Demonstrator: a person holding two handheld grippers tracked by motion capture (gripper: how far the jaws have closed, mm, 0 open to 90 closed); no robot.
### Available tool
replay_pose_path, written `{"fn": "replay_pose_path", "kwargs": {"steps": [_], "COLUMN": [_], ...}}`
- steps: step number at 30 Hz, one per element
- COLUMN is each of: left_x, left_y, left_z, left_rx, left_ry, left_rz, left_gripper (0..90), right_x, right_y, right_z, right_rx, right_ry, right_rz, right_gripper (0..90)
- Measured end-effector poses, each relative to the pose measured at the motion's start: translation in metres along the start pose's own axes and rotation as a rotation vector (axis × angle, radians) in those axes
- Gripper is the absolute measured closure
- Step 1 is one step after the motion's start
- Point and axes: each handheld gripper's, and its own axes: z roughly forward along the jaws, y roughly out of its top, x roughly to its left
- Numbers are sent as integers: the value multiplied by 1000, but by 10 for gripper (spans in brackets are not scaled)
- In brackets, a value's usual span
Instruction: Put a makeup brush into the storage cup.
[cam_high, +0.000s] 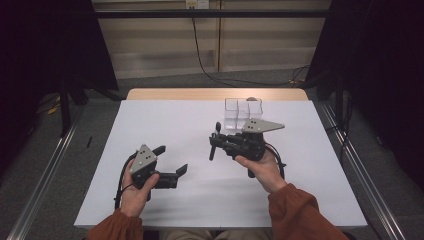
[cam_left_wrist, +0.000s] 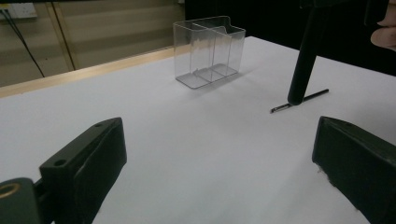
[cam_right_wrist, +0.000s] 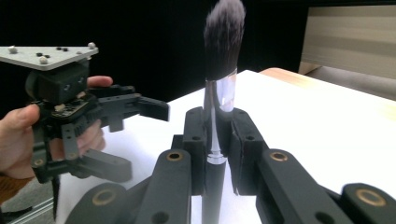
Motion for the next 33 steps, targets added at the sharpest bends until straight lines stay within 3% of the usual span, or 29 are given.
{"fn": "replay_pose_path", "kwargs": {"steps": [4,8,11,17,23,33], "left_x": [5,9,12,18,23,23], "left_y": [-1,-2,-3,-4,-11,-18], "left_z": [-6,-12,-16,-29,-45,-56], "left_rx": [-15,-16,0,2,-6,-11], "left_ry": [22,28,33,40,55,59], "left_rz": [-18,-9,29,44,18,18], "left_gripper": [28,26,25,25,20,21], "right_x": [-3,-7,-9,-14,-19,-29], "right_y": [0,0,1,1,1,4], "right_z": [-4,-8,-11,-13,-15,-18], "right_rx": [2,0,-2,-2,-2,6], "right_ry": [-14,-24,-35,-51,-62,-90], "right_rz": [0,-3,-2,2,13,15], "right_gripper": [788,788,788,788,788,788]}}
